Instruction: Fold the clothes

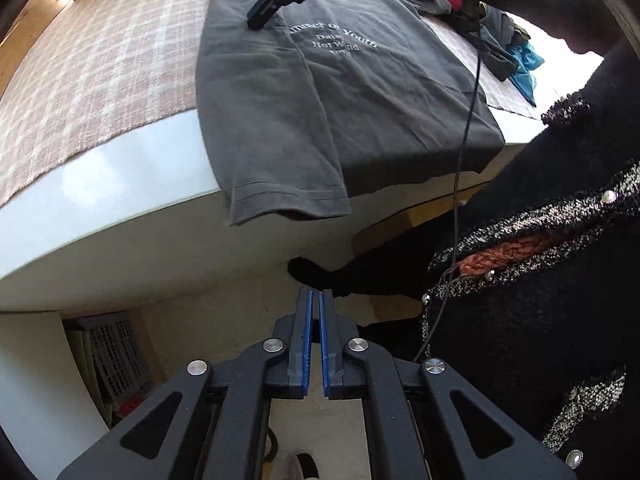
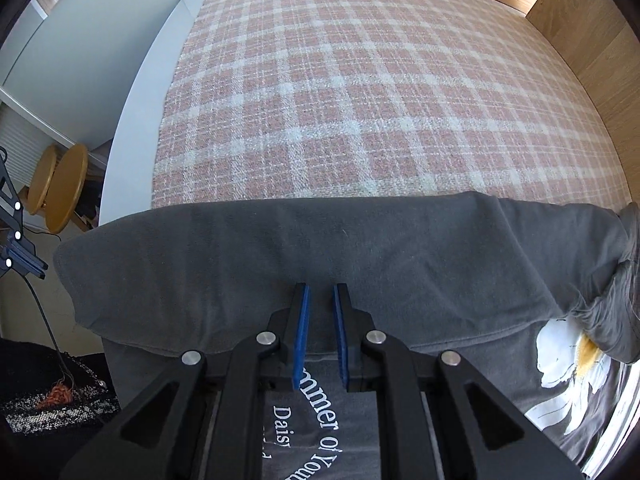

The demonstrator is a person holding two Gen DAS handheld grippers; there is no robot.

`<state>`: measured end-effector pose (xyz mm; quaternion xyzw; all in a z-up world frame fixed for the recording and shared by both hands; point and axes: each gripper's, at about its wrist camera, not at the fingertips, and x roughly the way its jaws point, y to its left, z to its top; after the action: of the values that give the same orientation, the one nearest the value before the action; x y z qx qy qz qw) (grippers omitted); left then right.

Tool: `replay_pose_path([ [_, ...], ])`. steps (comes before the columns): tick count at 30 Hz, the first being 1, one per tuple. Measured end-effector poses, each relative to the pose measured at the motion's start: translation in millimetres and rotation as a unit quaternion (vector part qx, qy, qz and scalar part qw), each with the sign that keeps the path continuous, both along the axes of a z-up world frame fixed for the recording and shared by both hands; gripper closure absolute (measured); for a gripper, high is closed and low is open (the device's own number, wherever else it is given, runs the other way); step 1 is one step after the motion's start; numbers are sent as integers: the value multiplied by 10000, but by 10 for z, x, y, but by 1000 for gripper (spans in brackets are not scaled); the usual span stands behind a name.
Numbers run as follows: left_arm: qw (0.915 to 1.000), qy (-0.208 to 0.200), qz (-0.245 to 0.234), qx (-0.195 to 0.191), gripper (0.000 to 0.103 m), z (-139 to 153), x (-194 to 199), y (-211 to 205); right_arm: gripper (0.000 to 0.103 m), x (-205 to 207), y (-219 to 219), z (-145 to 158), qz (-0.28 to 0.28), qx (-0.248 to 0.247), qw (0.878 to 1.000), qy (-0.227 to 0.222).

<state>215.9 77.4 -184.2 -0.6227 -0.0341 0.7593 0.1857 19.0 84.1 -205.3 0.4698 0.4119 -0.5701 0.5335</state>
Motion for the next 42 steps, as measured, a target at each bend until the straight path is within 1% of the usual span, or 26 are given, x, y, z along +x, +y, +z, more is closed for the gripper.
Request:
replay_pose_path([
  [1, 9998, 109, 161, 6, 100, -2, -24, -63, 91, 12, 3, -4, -23, 0, 10000, 23],
  [2, 9994, 261, 229, -71, 100, -12, -65, -89, 91, 16, 4, -7, -54, 10, 10000, 31],
  [4, 9983, 451, 131, -354, 97, -82, -139, -82, 90, 24, 7, -11, -116, 30, 9999, 45],
  [5, 9978, 508, 71, -431, 97, -126, -165, -68, 90, 47, 3, -15, -141, 42, 9999, 54],
  [7, 9973, 599, -8, -431, 97, -204, -195, -22, 90, 121, -21, -28, -177, 70, 9998, 73],
  [10, 9964, 793, 16, -311, 97, -243, -214, 49, 90, 154, -40, -31, -229, 113, 9996, 108],
  [15, 9921, 1166, 366, -278, 97, -153, -221, -37, 90, 216, -43, -25, -231, 190, 9993, 211],
  [18, 9902, 1297, 369, -374, 97, -123, -156, -64, 90, 236, -35, -20, -257, 216, 9992, 220],
  [19, 9897, 1331, 385, -350, 93, -112, -151, -74, 90, 242, -31, -18, -267, 223, 9992, 220],
  [21, 9889, 1397, 416, -303, 90, -90, -140, -94, 90, 242, -23, -24, -284, 233, 9991, 234],
  [25, 9874, 1504, 447, -226, 90, -57, -139, -117, 90, 251, -11, -23, -299, 254, 9988, 282],
  [29, 9878, 1431, 409, -453, 90, -97, -129, -120, 90, 209, -59, -25, -314, 254, 9989, 256],
  [32, 9884, 1379, 491, -402, 90, -113, -57, -192, 90, 189, -80, -29, -328, 249, 9989, 242],
  [36, 9874, 1438, 454, -486, 90, -108, -109, -203, 90, 190, -101, -32, -319, 293, 9987, 257],
  [39, 9862, 1563, 439, -335, 89, -80, -160, -204, 90, 198, -116, -23, -322, 315, 9987, 254],
  [42, 9873, 1532, 324, -266, 89, -110, -199, -176, 90, 199, -127, -15, -335, 328, 9986, 246],
])
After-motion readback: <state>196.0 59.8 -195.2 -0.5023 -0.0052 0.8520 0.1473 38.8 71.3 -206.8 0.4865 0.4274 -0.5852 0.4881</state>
